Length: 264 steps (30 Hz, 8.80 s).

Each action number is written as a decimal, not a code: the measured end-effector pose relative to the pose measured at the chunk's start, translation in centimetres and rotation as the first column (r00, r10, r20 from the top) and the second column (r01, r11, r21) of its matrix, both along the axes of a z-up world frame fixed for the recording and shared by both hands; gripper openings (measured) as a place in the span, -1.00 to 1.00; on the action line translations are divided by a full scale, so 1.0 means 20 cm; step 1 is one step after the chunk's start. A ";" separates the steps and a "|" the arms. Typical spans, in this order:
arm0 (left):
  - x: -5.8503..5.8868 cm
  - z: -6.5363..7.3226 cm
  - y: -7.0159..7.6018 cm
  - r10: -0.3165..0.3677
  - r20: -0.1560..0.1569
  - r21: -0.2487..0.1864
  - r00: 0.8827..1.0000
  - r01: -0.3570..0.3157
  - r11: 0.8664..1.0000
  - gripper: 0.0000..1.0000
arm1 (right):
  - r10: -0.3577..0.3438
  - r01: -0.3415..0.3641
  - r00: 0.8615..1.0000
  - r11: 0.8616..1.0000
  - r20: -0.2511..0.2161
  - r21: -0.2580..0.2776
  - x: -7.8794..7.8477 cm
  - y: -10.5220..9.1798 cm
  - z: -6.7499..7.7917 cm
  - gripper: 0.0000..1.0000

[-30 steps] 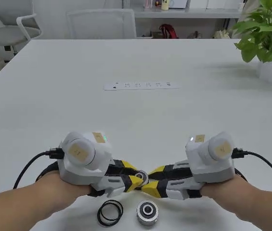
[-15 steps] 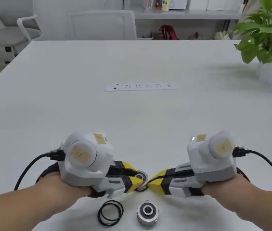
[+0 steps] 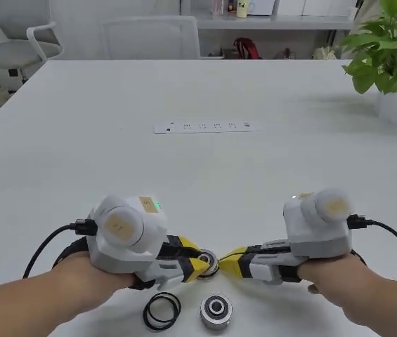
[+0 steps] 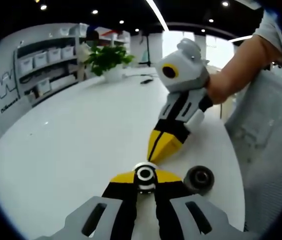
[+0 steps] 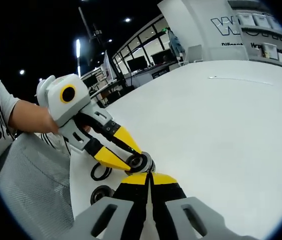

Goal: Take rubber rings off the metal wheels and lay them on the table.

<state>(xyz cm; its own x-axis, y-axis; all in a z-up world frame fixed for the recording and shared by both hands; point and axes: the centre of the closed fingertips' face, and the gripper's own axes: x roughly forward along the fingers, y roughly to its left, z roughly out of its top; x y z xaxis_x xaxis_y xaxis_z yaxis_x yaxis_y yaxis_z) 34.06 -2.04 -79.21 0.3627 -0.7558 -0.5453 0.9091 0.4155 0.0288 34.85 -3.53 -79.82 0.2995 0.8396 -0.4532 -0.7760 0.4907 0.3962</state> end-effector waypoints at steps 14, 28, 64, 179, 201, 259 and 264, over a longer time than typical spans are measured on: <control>0.00 0.00 0.00 0.004 0.011 0.015 1.000 -0.004 1.000 -0.76 | -0.030 0.031 0.999 0.999 -0.039 0.037 -0.02 0.02 0.03 -1.00; 0.00 0.00 0.00 0.006 0.017 0.030 1.000 -0.006 1.000 -0.77 | -0.021 0.023 0.999 0.998 -0.047 0.050 -0.03 0.04 0.04 -1.00; 0.00 0.00 0.00 0.022 0.025 0.023 0.999 -0.023 0.999 -0.75 | 0.006 -0.001 0.999 0.995 -0.053 0.099 -0.05 0.06 0.08 -1.00; -0.33 0.28 0.52 0.111 0.003 -0.144 0.994 -0.110 0.984 0.38 | 0.290 -0.278 0.948 0.955 -0.128 0.105 -0.38 0.36 0.08 -1.00; -0.31 0.27 0.53 0.108 0.003 -0.132 0.994 -0.107 0.985 0.37 | 0.308 -0.306 0.950 0.951 -0.061 0.034 -0.37 0.37 0.04 -0.81; -0.31 0.33 0.49 0.088 0.022 -0.136 0.996 -0.085 0.987 0.46 | 0.237 -0.225 0.928 0.972 0.289 -0.075 -0.26 -0.04 0.28 0.45; -0.32 0.32 0.50 0.089 0.021 -0.134 0.996 -0.086 0.987 0.47 | 0.233 -0.215 0.923 0.972 0.308 -0.091 -0.27 -0.07 0.27 0.55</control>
<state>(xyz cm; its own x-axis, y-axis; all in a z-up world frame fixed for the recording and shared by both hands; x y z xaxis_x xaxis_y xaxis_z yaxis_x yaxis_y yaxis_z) 27.65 7.91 -72.80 0.4437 -0.7856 -0.4312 0.8687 0.4953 -0.0085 29.52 -5.00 -74.34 0.2410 0.8779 -0.4137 -0.9484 0.3036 0.0918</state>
